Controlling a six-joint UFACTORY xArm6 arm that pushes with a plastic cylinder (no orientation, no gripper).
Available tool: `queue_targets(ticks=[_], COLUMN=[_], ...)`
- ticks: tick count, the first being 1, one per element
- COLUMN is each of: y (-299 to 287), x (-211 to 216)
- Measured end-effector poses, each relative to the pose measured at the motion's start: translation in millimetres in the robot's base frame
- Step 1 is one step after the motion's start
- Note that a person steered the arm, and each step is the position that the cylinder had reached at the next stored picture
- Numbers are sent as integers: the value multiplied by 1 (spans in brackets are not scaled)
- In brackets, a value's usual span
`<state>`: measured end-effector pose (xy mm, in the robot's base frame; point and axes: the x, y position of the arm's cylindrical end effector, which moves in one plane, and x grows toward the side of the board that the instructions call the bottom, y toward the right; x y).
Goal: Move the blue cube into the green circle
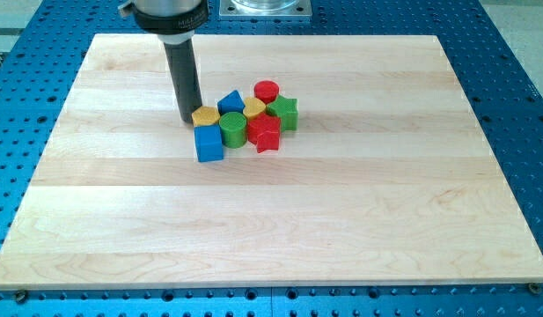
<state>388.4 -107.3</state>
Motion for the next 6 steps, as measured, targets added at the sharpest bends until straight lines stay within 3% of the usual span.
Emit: queue_targets(ticks=[1,3,6], y=[-19,-41,15], x=[-2,86,86])
